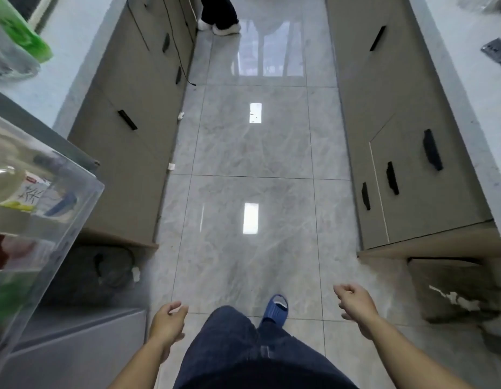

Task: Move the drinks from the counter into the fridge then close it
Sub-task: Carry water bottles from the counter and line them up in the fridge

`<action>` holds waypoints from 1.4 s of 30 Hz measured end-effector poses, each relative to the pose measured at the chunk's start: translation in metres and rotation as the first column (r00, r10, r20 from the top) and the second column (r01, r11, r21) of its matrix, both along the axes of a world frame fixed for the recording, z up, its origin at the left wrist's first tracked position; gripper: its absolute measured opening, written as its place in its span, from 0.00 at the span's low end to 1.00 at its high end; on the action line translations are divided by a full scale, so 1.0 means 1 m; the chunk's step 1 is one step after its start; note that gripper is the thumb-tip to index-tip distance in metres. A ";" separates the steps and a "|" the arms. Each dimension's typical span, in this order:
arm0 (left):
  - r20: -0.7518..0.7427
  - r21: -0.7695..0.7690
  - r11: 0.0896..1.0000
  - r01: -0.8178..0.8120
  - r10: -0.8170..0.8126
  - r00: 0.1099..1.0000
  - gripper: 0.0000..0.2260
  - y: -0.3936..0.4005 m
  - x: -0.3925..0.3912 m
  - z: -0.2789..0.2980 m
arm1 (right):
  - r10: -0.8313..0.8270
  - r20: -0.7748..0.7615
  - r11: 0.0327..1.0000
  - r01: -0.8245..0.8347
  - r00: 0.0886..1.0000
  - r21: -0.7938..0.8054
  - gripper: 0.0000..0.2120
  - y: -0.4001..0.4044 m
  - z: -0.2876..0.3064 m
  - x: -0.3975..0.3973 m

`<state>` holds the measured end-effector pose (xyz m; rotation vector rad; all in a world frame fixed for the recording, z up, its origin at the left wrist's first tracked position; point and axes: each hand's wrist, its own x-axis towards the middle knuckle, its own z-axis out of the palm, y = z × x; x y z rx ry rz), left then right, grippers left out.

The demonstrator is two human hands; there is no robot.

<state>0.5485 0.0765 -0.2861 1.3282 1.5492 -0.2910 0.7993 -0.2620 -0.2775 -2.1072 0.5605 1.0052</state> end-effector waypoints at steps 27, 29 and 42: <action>0.143 -0.041 0.921 -0.388 0.390 0.910 0.07 0.247 0.287 -0.011 | 0.488 0.052 0.872 -0.485 0.871 -0.069 0.10 0.352 0.019 0.353; 0.122 -0.043 0.903 -0.427 0.429 0.895 0.07 0.252 0.294 -0.013 | 0.534 0.023 0.844 -0.532 0.845 -0.074 0.10 0.372 0.014 0.373; -0.067 0.052 0.601 -0.797 0.799 0.598 0.12 0.241 0.346 0.012 | 0.867 -0.046 0.496 -0.868 0.495 -0.005 0.11 0.558 -0.015 0.498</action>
